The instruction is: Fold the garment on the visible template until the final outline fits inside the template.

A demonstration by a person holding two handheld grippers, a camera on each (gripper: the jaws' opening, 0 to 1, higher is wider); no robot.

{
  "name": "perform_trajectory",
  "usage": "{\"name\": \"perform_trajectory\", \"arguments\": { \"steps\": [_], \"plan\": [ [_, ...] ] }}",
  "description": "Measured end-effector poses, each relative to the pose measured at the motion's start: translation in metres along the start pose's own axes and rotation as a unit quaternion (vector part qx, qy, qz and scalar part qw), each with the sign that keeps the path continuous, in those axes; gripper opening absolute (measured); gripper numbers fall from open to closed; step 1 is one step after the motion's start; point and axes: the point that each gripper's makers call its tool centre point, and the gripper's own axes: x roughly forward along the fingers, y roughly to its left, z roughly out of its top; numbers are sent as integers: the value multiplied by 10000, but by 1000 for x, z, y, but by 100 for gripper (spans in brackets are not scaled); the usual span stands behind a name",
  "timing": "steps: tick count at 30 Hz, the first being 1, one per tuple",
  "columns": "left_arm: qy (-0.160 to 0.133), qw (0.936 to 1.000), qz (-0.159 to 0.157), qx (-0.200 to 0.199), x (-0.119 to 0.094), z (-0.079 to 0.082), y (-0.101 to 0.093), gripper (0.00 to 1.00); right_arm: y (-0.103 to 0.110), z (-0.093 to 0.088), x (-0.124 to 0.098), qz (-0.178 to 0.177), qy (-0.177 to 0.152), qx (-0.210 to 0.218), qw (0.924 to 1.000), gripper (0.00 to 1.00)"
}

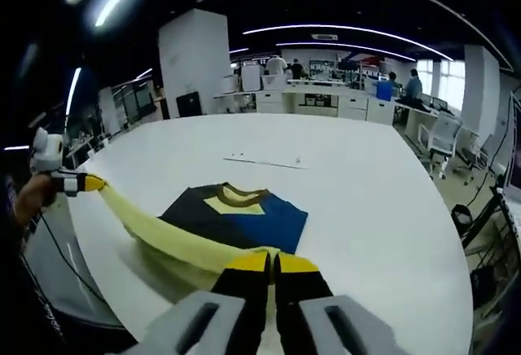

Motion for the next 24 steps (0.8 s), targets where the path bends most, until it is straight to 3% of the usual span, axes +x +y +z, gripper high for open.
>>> {"name": "perform_trajectory", "arguments": {
  "steps": [9,17,24],
  "plan": [
    [-253,9992,130,293,19,29,9,0,-5,31,24,-22,-256,-141,9996,0],
    [-422,9989,135,151,43,49,14,0,-14,49,49,-57,-376,-225,9990,0],
    [-657,9971,359,-147,75,67,29,0,-33,62,74,-305,-471,-91,9984,0]
  ]
}}
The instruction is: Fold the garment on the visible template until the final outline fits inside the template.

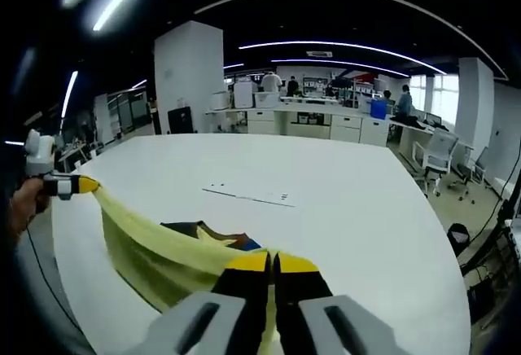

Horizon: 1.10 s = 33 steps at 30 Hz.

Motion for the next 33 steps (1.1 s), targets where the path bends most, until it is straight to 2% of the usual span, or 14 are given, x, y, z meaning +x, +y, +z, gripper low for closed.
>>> {"name": "perform_trajectory", "arguments": {
  "steps": [7,10,13,15,17,19,21,24,29,33],
  "plan": [
    [-128,9994,254,-192,40,-4,9,0,-14,-9,36,-262,51,159,9995,0],
    [-158,9988,430,-196,57,-13,15,0,-17,-18,50,-302,85,493,9983,0],
    [-171,9982,423,-382,73,-25,17,0,-26,-30,68,-385,192,587,9974,0],
    [-60,9980,507,-383,81,-33,20,0,-27,-35,76,-386,195,636,9970,0],
    [-73,9981,518,-315,90,-39,21,0,-29,-42,87,-397,274,671,9966,0],
    [-215,9980,500,-331,97,-39,24,0,-31,-48,96,-400,303,717,9962,0],
    [-59,9978,519,-420,105,-46,26,0,-33,-54,103,-395,339,739,9959,0],
    [-85,9978,525,-405,113,-48,29,0,-37,-59,115,-420,372,731,9957,0],
    [151,9964,694,-461,127,-65,35,0,-39,-64,130,-410,387,694,9960,0],
    [214,9954,769,-521,138,-77,38,0,-42,-76,141,-429,508,704,9953,0]
  ]
}}
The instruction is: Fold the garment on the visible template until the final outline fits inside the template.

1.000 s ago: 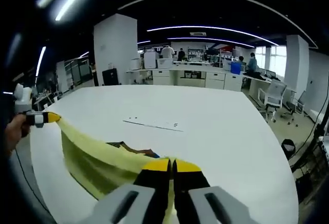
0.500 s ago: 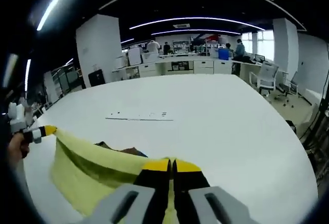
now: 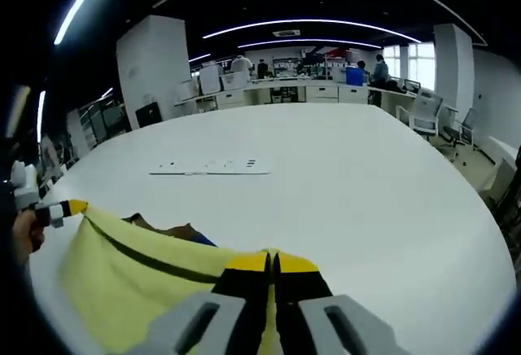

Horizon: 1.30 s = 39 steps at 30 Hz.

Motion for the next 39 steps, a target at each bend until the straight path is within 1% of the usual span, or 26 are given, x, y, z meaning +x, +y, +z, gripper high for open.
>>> {"name": "perform_trajectory", "arguments": {
  "steps": [3,7,12,14,16,18,20,21,22,23,24,25,26,27,29,31,32,33,36,37,39],
  "plan": [
    [93,9999,7,-68,6,-7,2,0,-2,-7,4,-36,66,9,10000,0],
    [148,9997,43,-179,10,-14,5,0,-3,-14,10,-77,154,-26,9998,0],
    [182,9997,37,-173,13,-19,5,0,-5,-21,13,-125,246,-21,9996,0],
    [195,9996,25,-193,15,-20,5,0,-5,-20,13,-153,231,21,9996,0],
    [217,9996,30,-162,16,-21,5,0,-4,-21,15,-194,241,-23,9995,0],
    [227,9997,-18,45,18,-23,3,0,-4,-21,16,-198,241,-64,9995,0],
    [178,9996,-155,142,19,-22,0,1,-5,-21,15,-150,256,73,9995,0],
    [187,9996,-164,110,18,-22,0,1,-5,-21,14,-114,264,138,9995,0],
    [125,9993,-278,211,18,-19,-2,2,-6,-19,13,-86,250,145,9995,1],
    [91,9990,-359,259,16,-18,-3,6,-7,-18,12,-83,240,121,9996,6],
    [82,9987,-403,293,16,-17,-3,10,-7,-16,10,-76,242,49,9997,10],
    [23,9972,-593,452,15,-14,-7,15,-7,-15,8,-43,222,-33,9997,15],
    [-19,9961,-724,511,14,-12,-9,21,-6,-13,6,48,205,-180,9996,19],
    [-95,9941,-911,578,11,-9,-12,25,-4,-13,5,147,251,-340,9990,21],
    [-129,9904,-1163,731,7,-8,-15,29,-2,-14,2,298,308,-645,9970,24],
    [-100,9868,-1333,914,3,-11,-16,30,0,-16,0,402,344,-889,9946,27],
    [-35,9846,-1401,1048,0,-14,-16,30,1,-19,-1,452,407,-1037,9927,27],
    [33,9815,-1427,1279,-2,-19,-15,30,3,-20,-1,491,430,-1196,9907,28],
    [226,9750,-1445,1673,-2,-31,-12,32,4,-23,-1,482,469,-1471,9868,28],
    [331,9723,-1430,1821,-1,-36,-11,32,6,-25,1,512,488,-1573,9850,29],
    [345,9717,-1430,1847,1,-40,-12,32,10,-29,3,560,514,-1660,9832,29]
  ]
}}
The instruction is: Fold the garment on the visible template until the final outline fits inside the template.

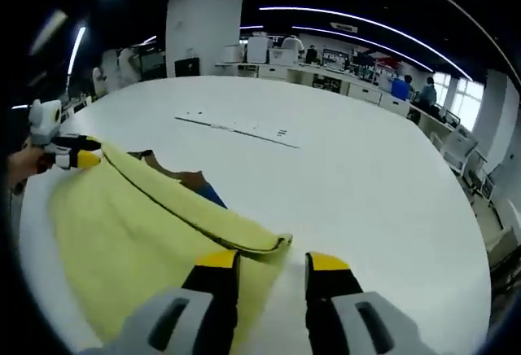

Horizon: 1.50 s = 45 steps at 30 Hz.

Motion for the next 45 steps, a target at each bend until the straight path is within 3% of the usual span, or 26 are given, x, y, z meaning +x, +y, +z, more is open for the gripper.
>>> {"name": "perform_trajectory", "arguments": {
  "steps": [3,10,12,19,27,31,37,45],
  "plan": [
    [-44,10000,25,9,5,2,1,31,3,2,2,34,-67,5,10000,29],
    [-117,9993,328,-125,22,15,8,32,-11,12,17,-233,-338,641,9971,30],
    [-165,9970,623,-418,26,16,16,32,-15,12,20,-353,-357,817,9954,30],
    [-293,9881,1088,-1050,31,19,33,36,-25,19,25,-584,-556,1369,9873,32],
    [-376,9868,1060,-1166,19,26,34,48,-28,27,18,-553,-667,1491,9850,43],
    [-392,9867,1020,-1207,13,28,36,60,-24,32,12,-415,-707,1519,9850,53],
    [-348,9898,825,-1111,-3,28,28,72,-1,18,-1,61,-234,1464,9889,68],
    [-308,9890,750,-1241,-34,20,23,81,10,3,-21,231,40,1253,9918,71]
  ]
}}
